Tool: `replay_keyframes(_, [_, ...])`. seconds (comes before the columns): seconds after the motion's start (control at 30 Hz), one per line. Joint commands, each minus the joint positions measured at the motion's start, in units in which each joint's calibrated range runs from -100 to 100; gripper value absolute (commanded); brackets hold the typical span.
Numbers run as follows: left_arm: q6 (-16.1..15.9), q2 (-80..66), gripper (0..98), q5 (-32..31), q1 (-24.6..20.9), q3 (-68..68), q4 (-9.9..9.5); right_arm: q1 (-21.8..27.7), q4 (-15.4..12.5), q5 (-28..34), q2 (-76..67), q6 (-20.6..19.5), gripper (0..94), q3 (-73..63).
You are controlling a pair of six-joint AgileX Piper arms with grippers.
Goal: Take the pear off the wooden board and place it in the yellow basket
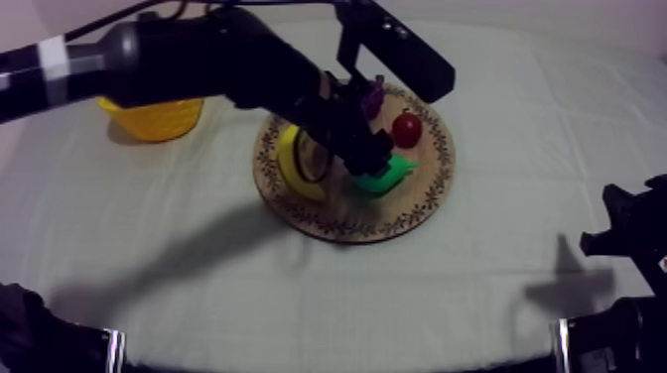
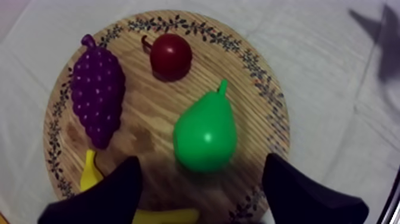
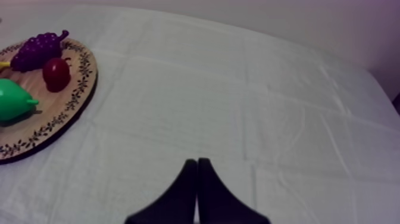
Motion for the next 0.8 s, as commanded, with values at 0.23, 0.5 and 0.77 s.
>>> replay_keyframes(0.23, [2.40,17.24,72.9,21.76,-0.09,-22.64,-4.58,0.00,-0.01,-0.02,0.01,0.03,0.3,0.03])
replay_keyframes(0.5, [2.69,26.67,69.6,33.91,0.06,-34.26,-7.21,0.00,-0.01,-0.02,0.01,0.06,0.3,0.03])
replay_keyframes(0.77, [4.23,30.18,56.3,36.01,0.22,-36.01,-8.76,0.00,-0.01,-0.02,0.01,0.03,0.3,0.03])
